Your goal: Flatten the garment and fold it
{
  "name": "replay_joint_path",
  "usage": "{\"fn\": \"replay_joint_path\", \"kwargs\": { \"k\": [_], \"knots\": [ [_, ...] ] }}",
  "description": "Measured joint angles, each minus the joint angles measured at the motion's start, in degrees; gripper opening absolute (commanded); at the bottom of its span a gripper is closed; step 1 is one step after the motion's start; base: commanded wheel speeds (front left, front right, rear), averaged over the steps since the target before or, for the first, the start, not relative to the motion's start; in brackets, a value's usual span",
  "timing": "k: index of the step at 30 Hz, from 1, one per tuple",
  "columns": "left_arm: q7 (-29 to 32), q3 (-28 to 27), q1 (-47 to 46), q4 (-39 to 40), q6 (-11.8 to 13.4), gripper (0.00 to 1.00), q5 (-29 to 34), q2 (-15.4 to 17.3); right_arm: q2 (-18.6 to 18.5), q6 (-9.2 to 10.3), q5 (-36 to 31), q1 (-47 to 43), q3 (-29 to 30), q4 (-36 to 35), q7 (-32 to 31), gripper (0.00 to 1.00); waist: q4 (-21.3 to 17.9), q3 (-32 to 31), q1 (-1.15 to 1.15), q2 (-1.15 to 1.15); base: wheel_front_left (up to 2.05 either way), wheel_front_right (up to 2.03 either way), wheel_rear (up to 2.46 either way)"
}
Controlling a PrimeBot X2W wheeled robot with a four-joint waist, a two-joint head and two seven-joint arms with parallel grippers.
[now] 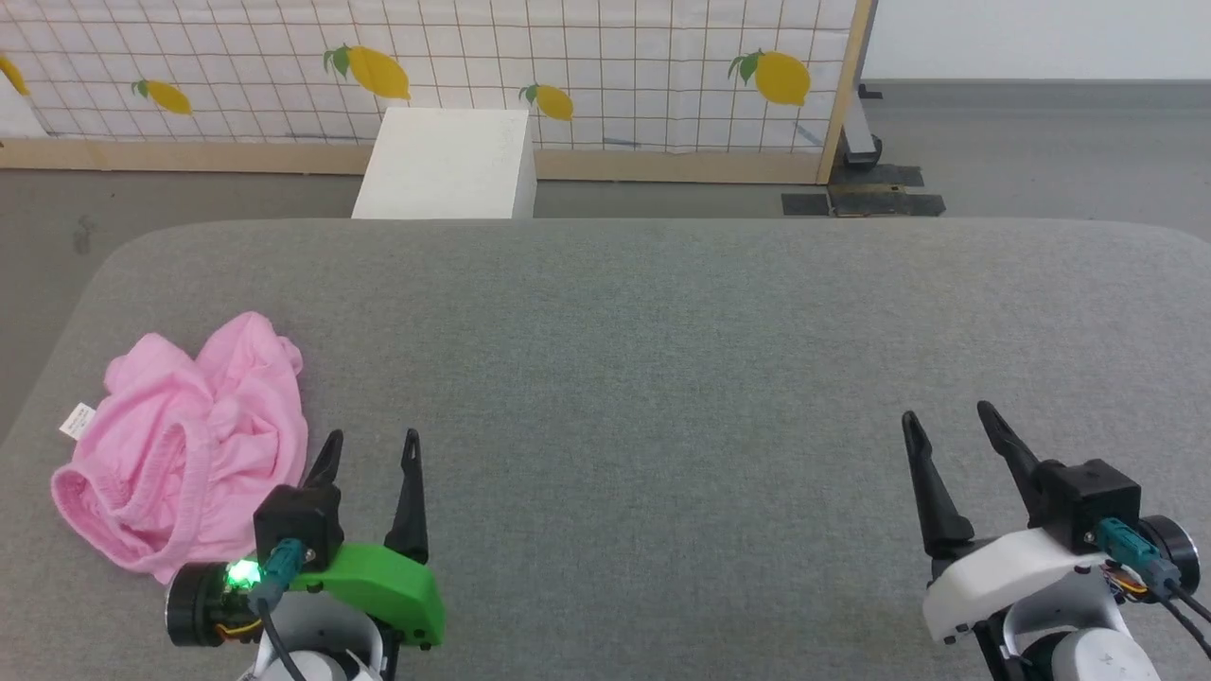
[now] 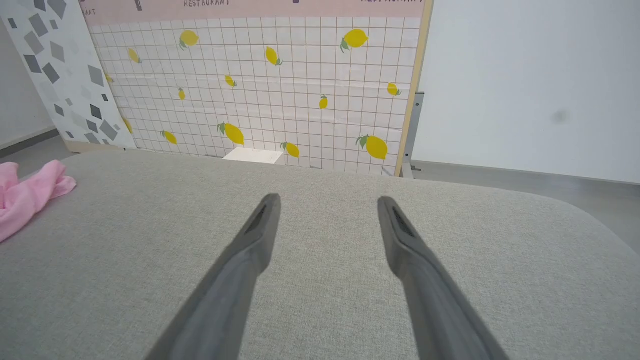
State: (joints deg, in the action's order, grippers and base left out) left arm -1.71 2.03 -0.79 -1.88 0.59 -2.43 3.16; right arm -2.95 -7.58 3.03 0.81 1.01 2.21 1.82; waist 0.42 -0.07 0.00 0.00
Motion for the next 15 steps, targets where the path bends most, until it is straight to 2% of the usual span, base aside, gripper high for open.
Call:
{"fn": "replay_joint_path", "kwargs": {
  "k": [15],
  "knots": [
    [-1.9, 0.5, 0.0, -1.3, 0.8, 1.00, -1.4, 0.0, 0.0, 0.00, 2.1, -0.9, 0.7, 1.9, 1.8, 1.00, 2.5, 0.1, 0.00, 0.00, 0.00, 0.00, 0.00]
  ]
}}
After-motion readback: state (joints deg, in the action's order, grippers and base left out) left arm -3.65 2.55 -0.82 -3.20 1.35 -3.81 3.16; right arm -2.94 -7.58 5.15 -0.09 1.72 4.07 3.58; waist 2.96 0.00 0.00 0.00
